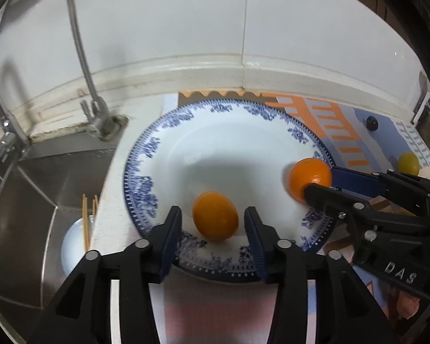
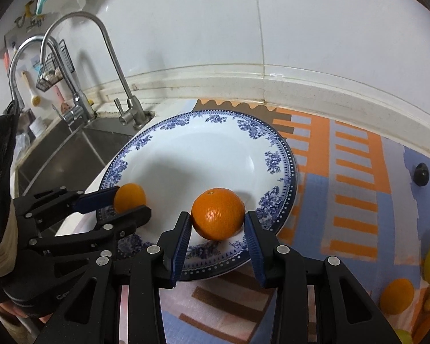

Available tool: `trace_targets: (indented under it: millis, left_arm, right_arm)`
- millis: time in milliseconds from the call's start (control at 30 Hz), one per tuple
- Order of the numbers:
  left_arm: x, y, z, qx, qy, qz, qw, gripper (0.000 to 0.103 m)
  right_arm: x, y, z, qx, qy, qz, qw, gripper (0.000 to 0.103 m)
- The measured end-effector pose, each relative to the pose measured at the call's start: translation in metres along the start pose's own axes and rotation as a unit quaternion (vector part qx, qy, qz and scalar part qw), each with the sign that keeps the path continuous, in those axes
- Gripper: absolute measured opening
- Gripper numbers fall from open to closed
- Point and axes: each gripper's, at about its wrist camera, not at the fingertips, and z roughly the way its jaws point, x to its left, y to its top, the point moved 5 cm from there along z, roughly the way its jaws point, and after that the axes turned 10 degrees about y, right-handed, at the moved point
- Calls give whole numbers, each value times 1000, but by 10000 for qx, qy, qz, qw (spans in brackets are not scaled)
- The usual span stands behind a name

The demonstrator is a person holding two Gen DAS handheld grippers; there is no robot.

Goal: Organize fruits
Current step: 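Carry the orange with the right gripper onto the plate and release, then move the right gripper back to the fruit cluster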

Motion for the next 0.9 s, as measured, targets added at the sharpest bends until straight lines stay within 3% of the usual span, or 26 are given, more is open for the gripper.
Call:
trace_targets:
  millis: [100,267,333,533,600,900]
  left_arm:
    - [3,0,-18,-137,39,-88,9999,56]
    - [-9,-2,-65,-590,48,-15,9982,69]
    - [-14,-2,-79,-706,-9,-9,9975,73]
    - [-36,-2,-122,-1061,-281,-39,9940,79]
    - [-42,-3,-134,-1186,-321,6,9924,82]
    - [-76,-17,-176,-1551,-448,387,9861,90]
  right_arm:
    - [0,1,-17,-205,-7,52,9998,46]
    - [7,-1,-62,-608,-125,-26,9981,47]
    - [8,-4,-82,-767,-132,24,9970,54]
    - [7,-15,-136,-1124,-330,82,9931,56]
    - [6,-19,-155,-1270,-459,106,9908,65]
    - [-8,-47,-218,-1579,-1037,275,9816,70]
